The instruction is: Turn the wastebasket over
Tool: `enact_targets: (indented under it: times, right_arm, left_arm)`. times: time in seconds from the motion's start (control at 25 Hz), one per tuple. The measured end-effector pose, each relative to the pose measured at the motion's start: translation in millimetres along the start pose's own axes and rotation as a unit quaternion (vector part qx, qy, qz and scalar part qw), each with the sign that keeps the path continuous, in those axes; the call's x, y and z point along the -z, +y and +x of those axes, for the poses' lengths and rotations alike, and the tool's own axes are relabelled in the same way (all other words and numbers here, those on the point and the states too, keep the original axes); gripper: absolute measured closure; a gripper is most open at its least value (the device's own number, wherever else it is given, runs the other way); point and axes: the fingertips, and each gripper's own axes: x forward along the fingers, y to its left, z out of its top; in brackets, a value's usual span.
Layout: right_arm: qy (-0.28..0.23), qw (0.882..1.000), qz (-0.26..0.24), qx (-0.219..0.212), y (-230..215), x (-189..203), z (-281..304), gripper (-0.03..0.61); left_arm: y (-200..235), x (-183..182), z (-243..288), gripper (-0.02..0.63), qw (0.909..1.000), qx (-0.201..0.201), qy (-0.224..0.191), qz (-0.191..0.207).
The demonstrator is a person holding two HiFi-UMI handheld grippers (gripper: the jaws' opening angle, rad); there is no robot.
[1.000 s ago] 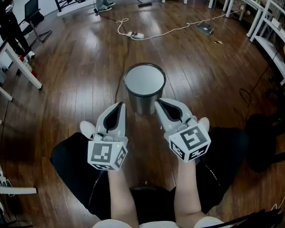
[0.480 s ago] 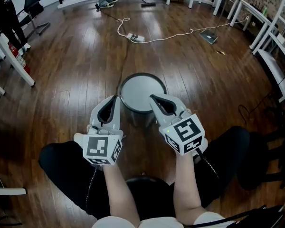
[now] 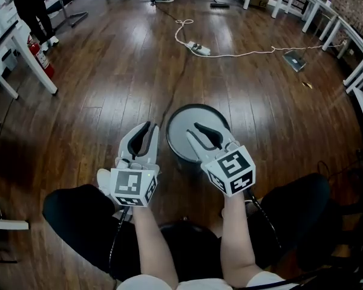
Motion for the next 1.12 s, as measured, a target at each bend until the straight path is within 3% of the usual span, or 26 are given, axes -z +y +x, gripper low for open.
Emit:
enact_targets:
  times: [0.2,0.24,0.36,0.52,0.68,0.76,0.88,1.12]
  right_arm:
    - [0.056,0.998,0.014,-0.03,13.2,46.0,37.8,0.311]
    - [0.071,0.997,0.011,-0.034,15.0,56.3,45.4,0.304]
    - [0.12,0.991,0.0,-0.051,25.8,85.9,66.5,0.304]
    - [0.185,0.979,-0.021,-0.078,49.6,117.6,88.1,0.305]
    - [0.242,0.965,-0.072,-0.074,60.9,141.2,103.4,0.317]
    - [0.259,0.96,-0.088,-0.058,59.0,149.4,106.7,0.398]
    - [0.271,0.956,-0.11,-0.028,53.8,154.7,109.5,0.462]
    - [0.269,0.961,-0.062,-0.016,52.6,155.0,109.2,0.486]
  left_arm:
    - [20.4,25.7,6.2,0.436,0.9994,-0.035,0.005,-0.001]
    - [23.3,30.8,8.0,0.411,0.9992,-0.039,0.009,-0.005]
    - [29.3,46.3,12.0,0.308,0.9984,-0.049,0.027,-0.013]
    - [39.3,63.0,12.4,0.27,0.9967,-0.065,0.044,-0.022]
    - [54.0,67.3,5.9,0.267,0.9942,-0.091,0.047,-0.033]
    - [59.3,67.3,2.8,0.267,0.9931,-0.101,0.044,-0.039]
    - [66.2,66.3,-0.9,0.267,0.9918,-0.112,0.04,-0.045]
    - [69.7,68.7,-4.2,0.272,0.991,-0.117,0.034,-0.054]
